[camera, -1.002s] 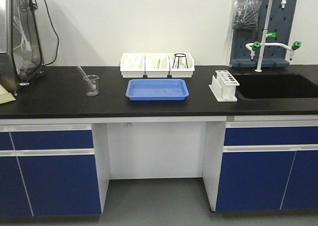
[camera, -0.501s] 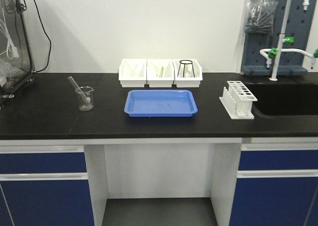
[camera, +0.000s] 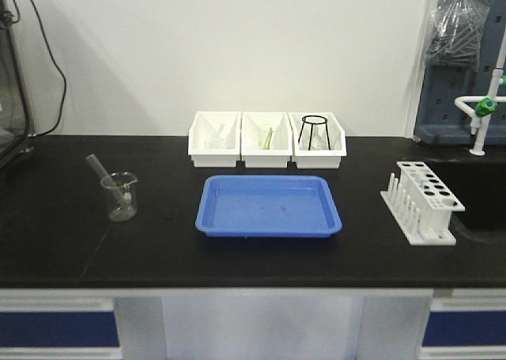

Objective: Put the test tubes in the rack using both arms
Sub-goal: 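Drive the base forward up to the bench, then move the left gripper down to the glass tube in the beaker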

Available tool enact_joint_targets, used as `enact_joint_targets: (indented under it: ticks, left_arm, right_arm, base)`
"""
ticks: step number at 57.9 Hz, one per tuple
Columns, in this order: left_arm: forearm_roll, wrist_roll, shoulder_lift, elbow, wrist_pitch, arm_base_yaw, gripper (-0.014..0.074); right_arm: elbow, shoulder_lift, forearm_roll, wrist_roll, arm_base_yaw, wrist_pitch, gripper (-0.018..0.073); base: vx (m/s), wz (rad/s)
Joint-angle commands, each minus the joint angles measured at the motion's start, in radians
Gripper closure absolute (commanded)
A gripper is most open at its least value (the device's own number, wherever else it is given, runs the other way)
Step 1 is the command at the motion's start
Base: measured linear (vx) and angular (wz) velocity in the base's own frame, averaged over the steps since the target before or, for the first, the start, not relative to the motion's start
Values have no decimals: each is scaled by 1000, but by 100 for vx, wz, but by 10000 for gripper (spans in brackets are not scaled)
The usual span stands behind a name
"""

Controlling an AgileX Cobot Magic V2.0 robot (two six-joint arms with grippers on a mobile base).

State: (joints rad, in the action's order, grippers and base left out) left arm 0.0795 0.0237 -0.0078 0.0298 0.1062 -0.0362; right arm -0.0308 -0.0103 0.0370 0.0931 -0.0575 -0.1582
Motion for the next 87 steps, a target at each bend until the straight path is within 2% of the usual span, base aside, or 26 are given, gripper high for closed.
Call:
enact_joint_targets:
  ticks: [1,50,87]
  left_arm:
    - [1,8,-10,28,-88,3,617]
    - [1,8,-10,28,-88,3,617]
    - [1,8,-10,28,-88,3,617]
  right_arm:
    - [-10,-4,10,2,2,85,566]
    - [-10,-4,10,2,2,86,566]
    - [-10,-4,10,2,2,86,566]
  base:
    - [50,-4]
    - [45,0]
    - [18,0]
